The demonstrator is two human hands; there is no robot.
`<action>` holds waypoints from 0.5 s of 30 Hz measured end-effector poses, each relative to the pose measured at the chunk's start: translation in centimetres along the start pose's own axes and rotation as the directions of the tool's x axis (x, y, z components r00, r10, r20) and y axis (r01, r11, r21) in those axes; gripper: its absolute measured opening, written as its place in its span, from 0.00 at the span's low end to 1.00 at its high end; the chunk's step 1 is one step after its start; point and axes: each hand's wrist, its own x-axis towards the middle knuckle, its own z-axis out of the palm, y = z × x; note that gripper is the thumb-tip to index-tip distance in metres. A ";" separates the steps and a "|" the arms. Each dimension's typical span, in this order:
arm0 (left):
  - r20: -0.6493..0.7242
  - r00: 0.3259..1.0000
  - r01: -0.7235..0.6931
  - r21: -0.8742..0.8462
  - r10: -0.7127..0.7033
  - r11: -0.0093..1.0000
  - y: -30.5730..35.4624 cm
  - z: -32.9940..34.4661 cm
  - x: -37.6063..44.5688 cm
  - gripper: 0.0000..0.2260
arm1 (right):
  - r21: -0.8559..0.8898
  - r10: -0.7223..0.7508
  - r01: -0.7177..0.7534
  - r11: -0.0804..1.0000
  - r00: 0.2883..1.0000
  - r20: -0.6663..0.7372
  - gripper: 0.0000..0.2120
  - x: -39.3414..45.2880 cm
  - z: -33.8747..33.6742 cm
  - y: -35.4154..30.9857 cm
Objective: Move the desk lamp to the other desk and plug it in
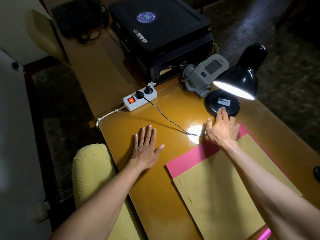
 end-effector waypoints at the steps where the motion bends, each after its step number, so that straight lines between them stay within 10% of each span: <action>1: 0.003 1.000 0.000 0.004 0.000 1.000 0.0 0.0 0.0 0.33 | 0.003 -0.002 0.002 1.000 1.000 -0.006 0.34 0.0 0.1 0.0; 15: 0.055 0.998 -0.017 -0.056 0.020 0.998 -0.2 -1.0 -0.5 0.34 | 0.048 -0.023 0.017 0.999 0.992 0.125 0.35 0.6 -0.1 0.5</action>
